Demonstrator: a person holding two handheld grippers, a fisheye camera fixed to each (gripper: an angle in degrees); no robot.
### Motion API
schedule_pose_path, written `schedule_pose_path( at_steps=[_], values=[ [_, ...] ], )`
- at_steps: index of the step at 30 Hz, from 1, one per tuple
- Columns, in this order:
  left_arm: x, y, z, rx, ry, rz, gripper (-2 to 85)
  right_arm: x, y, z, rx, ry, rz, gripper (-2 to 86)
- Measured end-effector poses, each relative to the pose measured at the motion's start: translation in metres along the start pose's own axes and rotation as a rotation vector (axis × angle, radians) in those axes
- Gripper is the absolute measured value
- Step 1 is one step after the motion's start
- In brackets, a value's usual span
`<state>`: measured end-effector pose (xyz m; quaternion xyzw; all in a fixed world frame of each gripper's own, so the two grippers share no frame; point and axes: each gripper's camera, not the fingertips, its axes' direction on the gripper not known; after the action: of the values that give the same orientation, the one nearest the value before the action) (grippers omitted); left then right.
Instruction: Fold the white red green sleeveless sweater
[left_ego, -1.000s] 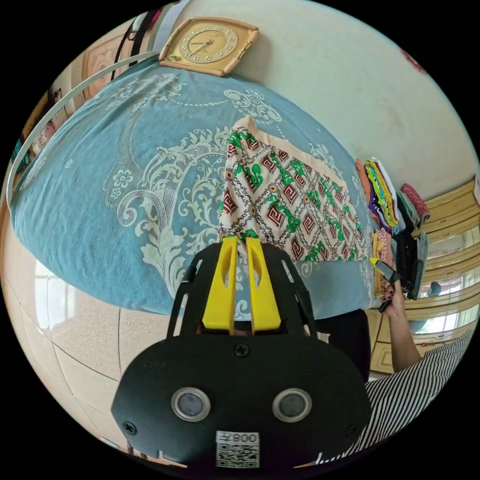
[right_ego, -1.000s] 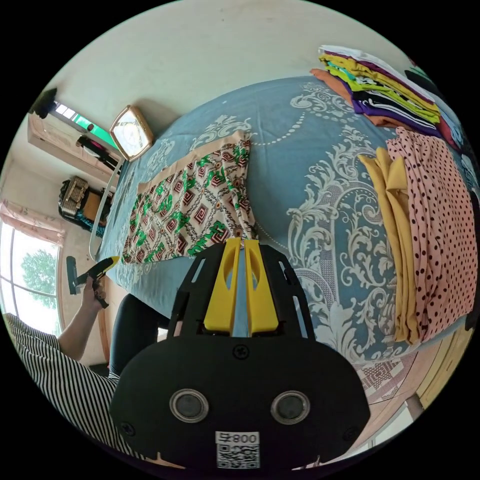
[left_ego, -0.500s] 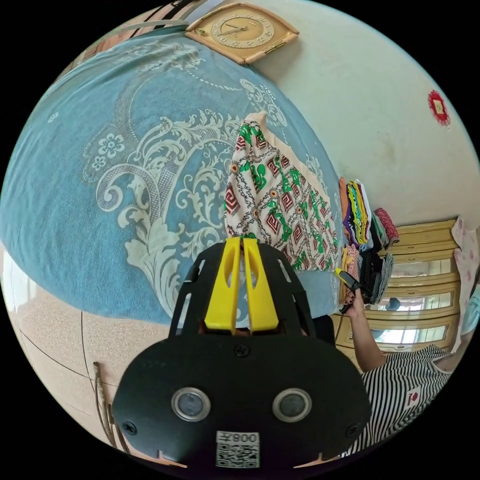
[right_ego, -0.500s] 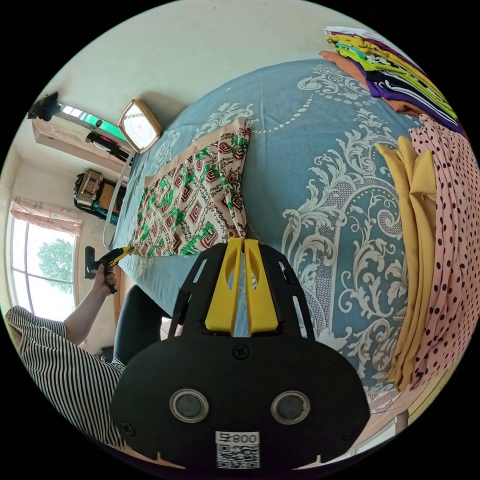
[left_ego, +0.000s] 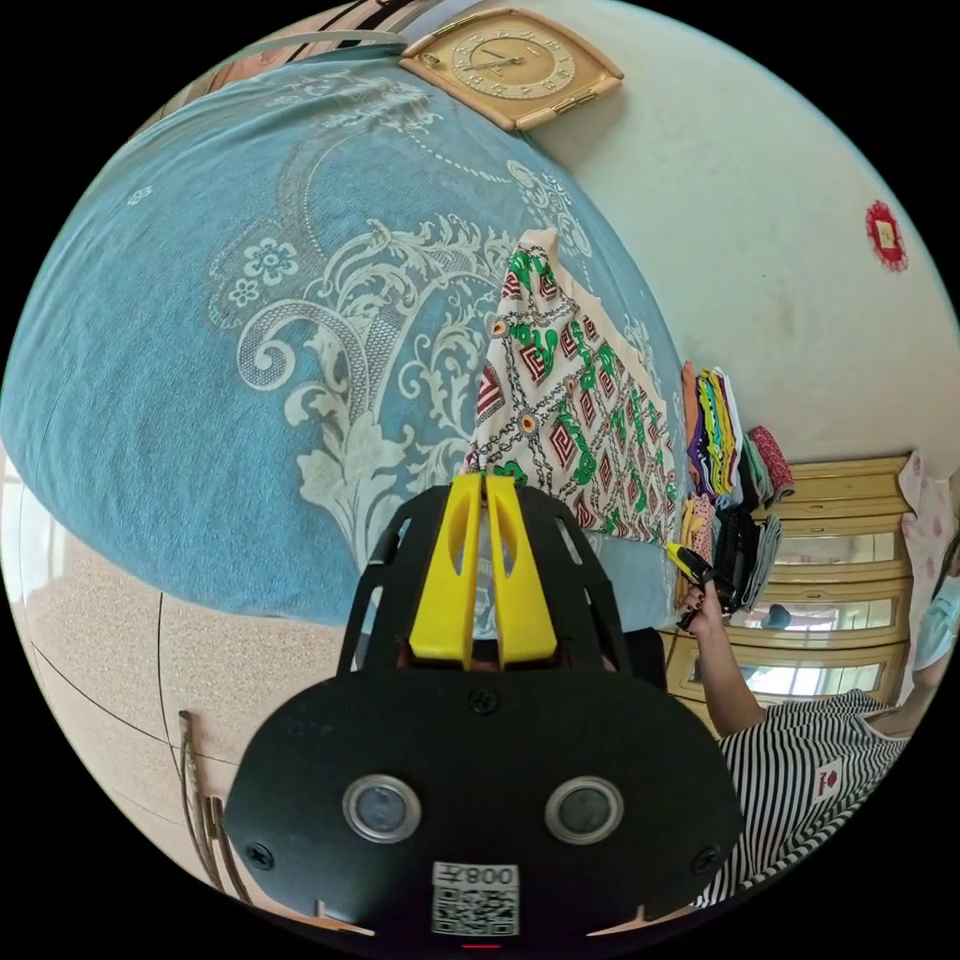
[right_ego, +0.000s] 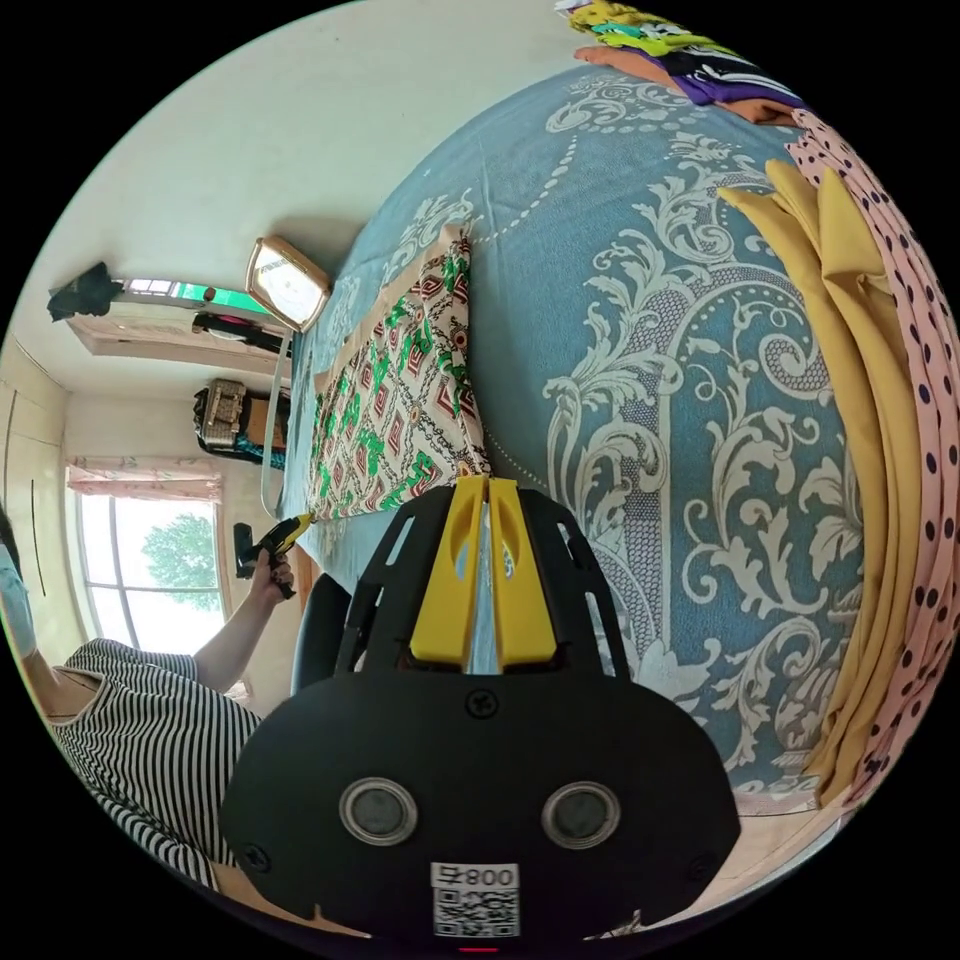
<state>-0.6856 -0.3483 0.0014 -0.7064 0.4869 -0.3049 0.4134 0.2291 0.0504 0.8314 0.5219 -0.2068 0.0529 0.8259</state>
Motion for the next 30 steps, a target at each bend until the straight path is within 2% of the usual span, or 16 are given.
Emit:
schedule_pose_path(
  at_steps=[4, 10, 15, 19, 22, 26, 30],
  values=[
    [0.021, 0.006, -0.006, 0.023, -0.024, -0.009, 0.5, 0.012, 0.006, -0.014, 0.041, -0.021, 0.023, 1.1],
    [0.094, 0.016, -0.005, 0.044, -0.040, 0.123, 1.7, 0.027, 0.018, -0.033, 0.108, -0.055, 0.028, 3.7],
    [0.199, 0.017, 0.037, -0.059, 0.015, 0.356, 3.7, 0.037, 0.009, -0.021, 0.063, -0.037, 0.032, 5.0],
    [0.285, 0.021, 0.082, -0.151, 0.071, 0.537, 5.3, 0.045, -0.001, -0.008, 0.000, 0.023, 0.049, 1.9],
    [0.361, 0.030, 0.125, -0.231, 0.110, 0.694, 6.4, 0.052, -0.003, -0.011, 0.012, -0.010, 0.041, 0.9],
    [0.467, 0.058, 0.184, -0.315, 0.057, 0.944, 7.3, 0.055, -0.004, -0.024, 0.055, -0.082, 0.015, 0.3],
    [0.553, 0.089, 0.226, -0.301, -0.059, 1.147, 8.7, 0.053, -0.008, -0.032, 0.089, -0.169, -0.019, 0.2]
  ],
)
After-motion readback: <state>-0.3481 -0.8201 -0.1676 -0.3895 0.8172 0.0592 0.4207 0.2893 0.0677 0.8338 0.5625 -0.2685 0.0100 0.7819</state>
